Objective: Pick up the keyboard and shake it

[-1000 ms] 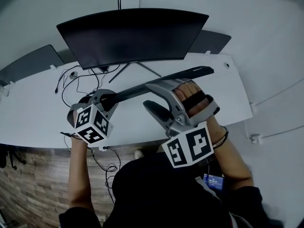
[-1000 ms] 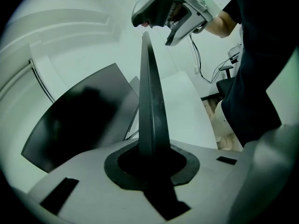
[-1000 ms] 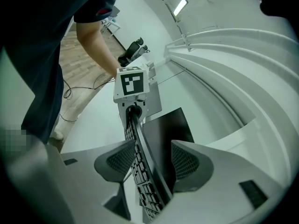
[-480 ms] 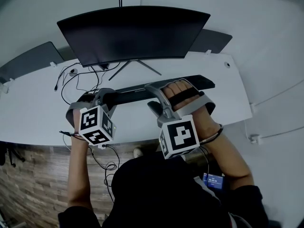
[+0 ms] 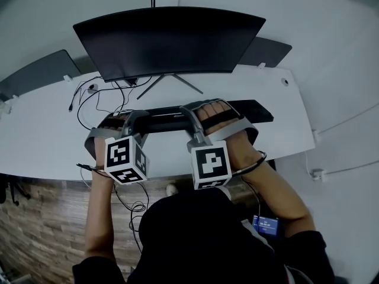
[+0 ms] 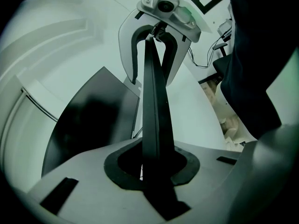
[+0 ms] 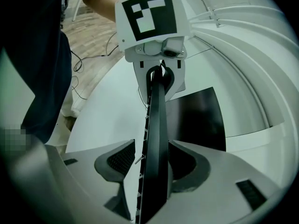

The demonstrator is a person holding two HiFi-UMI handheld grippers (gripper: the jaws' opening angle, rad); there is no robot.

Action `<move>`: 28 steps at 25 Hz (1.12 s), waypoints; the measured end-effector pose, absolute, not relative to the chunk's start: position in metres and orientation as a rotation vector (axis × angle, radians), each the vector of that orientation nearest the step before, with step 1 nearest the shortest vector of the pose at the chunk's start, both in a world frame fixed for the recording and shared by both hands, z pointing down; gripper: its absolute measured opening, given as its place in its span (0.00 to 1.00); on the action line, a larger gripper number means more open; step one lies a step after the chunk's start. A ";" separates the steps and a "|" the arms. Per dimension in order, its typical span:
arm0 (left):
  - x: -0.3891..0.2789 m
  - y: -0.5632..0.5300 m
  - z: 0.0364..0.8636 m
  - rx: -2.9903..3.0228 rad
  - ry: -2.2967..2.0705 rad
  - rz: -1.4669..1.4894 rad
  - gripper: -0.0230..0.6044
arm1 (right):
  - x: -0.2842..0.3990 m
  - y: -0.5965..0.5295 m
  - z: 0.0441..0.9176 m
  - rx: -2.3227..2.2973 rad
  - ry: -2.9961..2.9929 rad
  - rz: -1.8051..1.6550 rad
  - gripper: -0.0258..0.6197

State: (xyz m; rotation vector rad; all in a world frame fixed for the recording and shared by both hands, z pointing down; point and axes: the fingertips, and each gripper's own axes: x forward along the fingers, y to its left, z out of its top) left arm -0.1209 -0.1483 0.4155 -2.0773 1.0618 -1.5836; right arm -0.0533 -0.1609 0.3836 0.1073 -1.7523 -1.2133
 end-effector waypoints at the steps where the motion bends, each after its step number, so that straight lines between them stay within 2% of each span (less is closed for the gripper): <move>1: -0.121 -0.148 0.416 -2.070 1.061 -1.589 0.18 | -0.054 -0.162 0.387 0.109 -1.741 -1.218 0.39; 6: -0.124 -0.149 0.418 -2.030 1.052 -1.627 0.18 | -0.053 -0.165 0.397 0.118 -1.728 -1.209 0.38; 8: -0.125 -0.149 0.419 -2.022 1.053 -1.630 0.18 | -0.054 -0.166 0.398 0.135 -1.721 -1.231 0.24; 9: -0.125 -0.149 0.419 -2.019 1.055 -1.631 0.18 | -0.054 -0.167 0.398 0.140 -1.716 -1.242 0.23; 16: -0.128 -0.150 0.420 -1.958 1.038 -1.665 0.18 | -0.055 -0.168 0.402 0.151 -1.758 -1.186 0.17; 26: -0.130 -0.155 0.413 -1.880 1.052 -1.637 0.19 | -0.057 -0.172 0.396 0.205 -1.781 -1.147 0.16; 28: -0.130 -0.156 0.412 -1.868 1.058 -1.621 0.23 | -0.057 -0.173 0.396 0.206 -1.784 -1.136 0.16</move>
